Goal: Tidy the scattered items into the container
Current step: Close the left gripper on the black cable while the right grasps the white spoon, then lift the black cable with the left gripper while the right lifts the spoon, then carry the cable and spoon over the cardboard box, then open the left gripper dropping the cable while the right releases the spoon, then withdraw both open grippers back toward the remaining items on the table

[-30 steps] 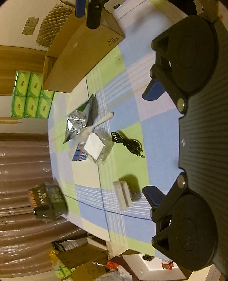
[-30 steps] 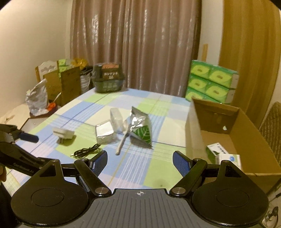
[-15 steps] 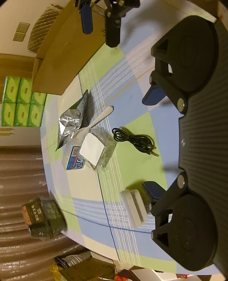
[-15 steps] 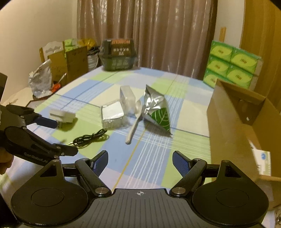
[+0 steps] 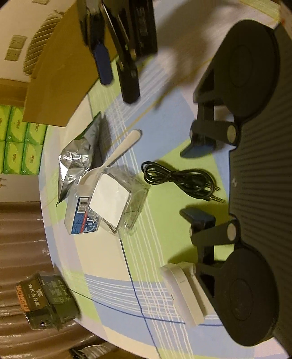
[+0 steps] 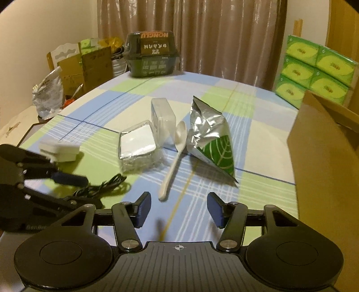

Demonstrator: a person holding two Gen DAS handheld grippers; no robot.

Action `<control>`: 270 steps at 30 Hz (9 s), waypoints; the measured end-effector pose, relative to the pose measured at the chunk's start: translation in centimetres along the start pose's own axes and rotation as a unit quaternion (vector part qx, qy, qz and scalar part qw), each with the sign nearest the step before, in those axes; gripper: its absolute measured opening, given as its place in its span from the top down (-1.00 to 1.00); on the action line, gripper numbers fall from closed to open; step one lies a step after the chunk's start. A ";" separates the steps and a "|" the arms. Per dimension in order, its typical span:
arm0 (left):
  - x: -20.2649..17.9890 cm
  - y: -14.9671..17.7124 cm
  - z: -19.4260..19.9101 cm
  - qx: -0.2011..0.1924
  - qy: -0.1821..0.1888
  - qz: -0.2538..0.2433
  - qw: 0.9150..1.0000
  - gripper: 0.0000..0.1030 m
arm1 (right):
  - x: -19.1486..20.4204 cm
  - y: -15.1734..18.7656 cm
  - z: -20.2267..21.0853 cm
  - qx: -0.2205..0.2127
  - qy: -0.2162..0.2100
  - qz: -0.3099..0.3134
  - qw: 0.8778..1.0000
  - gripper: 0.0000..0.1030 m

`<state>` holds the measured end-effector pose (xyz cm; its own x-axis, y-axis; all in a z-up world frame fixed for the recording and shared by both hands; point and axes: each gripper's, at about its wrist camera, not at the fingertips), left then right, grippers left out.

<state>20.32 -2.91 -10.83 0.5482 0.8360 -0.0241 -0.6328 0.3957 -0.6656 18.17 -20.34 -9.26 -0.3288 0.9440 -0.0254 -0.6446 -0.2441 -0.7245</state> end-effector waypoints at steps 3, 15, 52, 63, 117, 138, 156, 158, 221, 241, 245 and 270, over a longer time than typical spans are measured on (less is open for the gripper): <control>-0.3 -0.1 0.0 -0.003 -0.004 -0.003 1.000 0.58 | 0.1 -0.7 -1.8 0.003 -0.005 0.004 1.000 0.16; -0.1 0.3 0.4 -0.012 -0.012 0.022 1.000 0.59 | 0.3 -2.1 -7.0 0.026 -0.007 -0.012 1.000 0.77; -5.6 2.6 3.1 -0.005 -0.005 0.035 0.999 0.59 | -0.4 4.4 2.4 0.030 0.025 0.023 0.999 -0.07; -5.2 2.5 2.4 -0.011 -0.010 0.038 0.999 0.48 | -1.1 3.4 0.1 0.024 0.029 0.012 0.999 -0.06; -6.5 2.2 4.5 -0.014 -0.011 0.020 1.000 0.78 | -1.7 2.6 5.4 -0.029 0.044 -0.027 0.998 0.44; -10.1 -4.0 7.7 -0.074 -0.001 -0.019 0.997 0.78 | -5.7 -1.2 12.2 -0.113 0.083 -0.053 0.989 0.44; -20.8 -13.4 8.7 -0.146 0.069 -0.079 0.984 0.78 | -16.3 -2.6 20.1 -0.173 0.156 -0.109 0.966 0.44; -21.8 -14.1 8.6 -0.149 0.076 -0.085 0.982 0.78 | -17.5 -2.4 20.3 -0.170 0.164 -0.113 0.965 0.44; -25.7 -15.5 2.6 -0.123 0.076 -0.072 0.987 0.48 | -22.7 -0.2 17.0 -0.137 0.146 -0.133 0.971 -0.29; -22.4 -11.9 6.8 -0.124 0.048 -0.032 0.991 -0.40 | -18.4 1.0 20.2 -0.135 0.132 -0.142 0.972 -0.60; -21.3 -10.7 8.3 -0.125 0.043 -0.021 0.991 -0.72 | -16.2 1.9 21.0 -0.131 0.120 -0.145 0.973 -0.61; -11.8 -1.3 16.6 -0.103 -0.043 0.077 0.991 -0.97 | -4.4 2.7 21.5 -0.113 0.053 -0.097 0.987 -0.82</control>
<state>5.59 -6.95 2.67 0.4000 0.9131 -0.0789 -0.5749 0.1830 -0.7975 3.02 -29.92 3.65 -0.1321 0.9891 0.0655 -0.5133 -0.0118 -0.8581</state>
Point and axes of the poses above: each gripper's, at about its wrist camera, not at the fingertips, and z roughly against the way its jaws point, x to its left, y to its underside, and after that the axes turned 1 degree about y, right-handed
